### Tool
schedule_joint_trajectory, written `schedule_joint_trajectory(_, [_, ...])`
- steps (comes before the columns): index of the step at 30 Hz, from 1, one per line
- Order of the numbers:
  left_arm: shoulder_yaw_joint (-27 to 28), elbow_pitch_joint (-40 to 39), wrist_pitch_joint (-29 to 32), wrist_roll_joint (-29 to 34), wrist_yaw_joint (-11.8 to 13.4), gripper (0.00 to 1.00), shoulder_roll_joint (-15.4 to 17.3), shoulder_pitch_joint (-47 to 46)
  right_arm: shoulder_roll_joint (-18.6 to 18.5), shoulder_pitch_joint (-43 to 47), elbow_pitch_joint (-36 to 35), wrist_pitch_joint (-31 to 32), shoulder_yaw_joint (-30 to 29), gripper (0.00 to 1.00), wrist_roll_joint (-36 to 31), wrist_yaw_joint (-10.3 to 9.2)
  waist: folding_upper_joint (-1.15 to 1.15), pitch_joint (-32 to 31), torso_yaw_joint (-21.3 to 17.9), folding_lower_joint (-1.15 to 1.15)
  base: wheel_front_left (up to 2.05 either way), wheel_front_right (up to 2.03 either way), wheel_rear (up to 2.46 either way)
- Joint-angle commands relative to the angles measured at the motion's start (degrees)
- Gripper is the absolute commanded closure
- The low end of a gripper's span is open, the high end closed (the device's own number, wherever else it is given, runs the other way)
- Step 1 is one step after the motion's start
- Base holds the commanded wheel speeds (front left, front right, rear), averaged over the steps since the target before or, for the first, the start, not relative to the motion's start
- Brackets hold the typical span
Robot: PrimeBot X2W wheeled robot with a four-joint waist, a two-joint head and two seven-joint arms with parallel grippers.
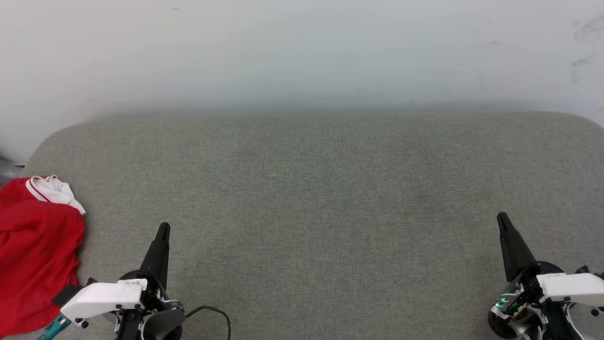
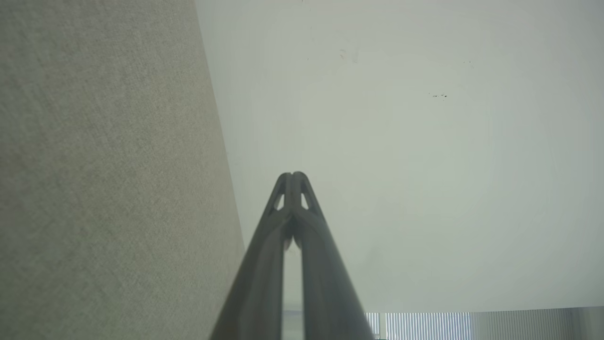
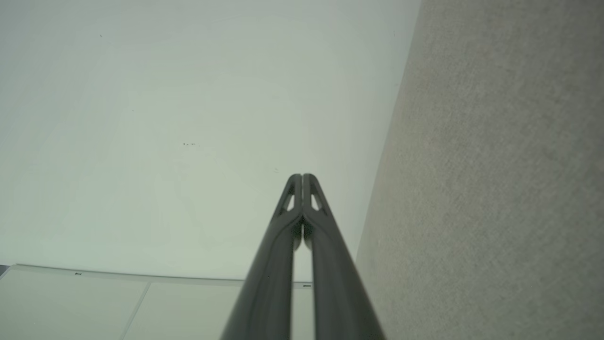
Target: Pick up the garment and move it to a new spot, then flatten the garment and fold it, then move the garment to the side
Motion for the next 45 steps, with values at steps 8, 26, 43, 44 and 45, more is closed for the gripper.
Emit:
schedule_joint_trajectory(8, [0.1,-0.2,0.1,0.1,-0.2,1.0,-0.1,-0.4,0.2,-0.8,0.0,0.0,0.0,1.0,0.2,-0.02,0.0,0.0,0.0,0.0,0.0,0.0,0.0])
schedule_joint_trajectory(26, [0.1,-0.2,0.1,0.1,-0.2,1.0,-0.1,-0.4,0.2,-0.8,0.0,0.0,0.0,1.0,0.2,-0.02,0.0,0.0,0.0,0.0,0.0,0.0,0.0])
schedule_joint_trajectory(43, [-3.7,-2.3,-2.9,0.0,0.0,0.0,-0.1,1.4,0.0,2.6,-2.2,-2.9,2.0,0.0,-0.9,-0.01,0.0,0.1,0.0,0.0,0.0,0.0,0.0])
schedule_joint_trajectory(44, [-3.9,-2.7,-3.2,0.0,0.0,0.0,-0.1,1.5,0.0,2.7,-2.6,-3.2,2.2,0.0,-0.9,-0.01,0.0,0.1,0.0,0.0,0.0,0.0,0.0])
schedule_joint_trajectory(45, [-4.2,-3.1,-3.4,-0.1,0.0,0.0,-0.1,1.5,0.0,2.8,-3.0,-3.5,2.3,0.0,-1.0,-0.01,0.0,0.0,0.0,0.0,0.0,0.0,0.0])
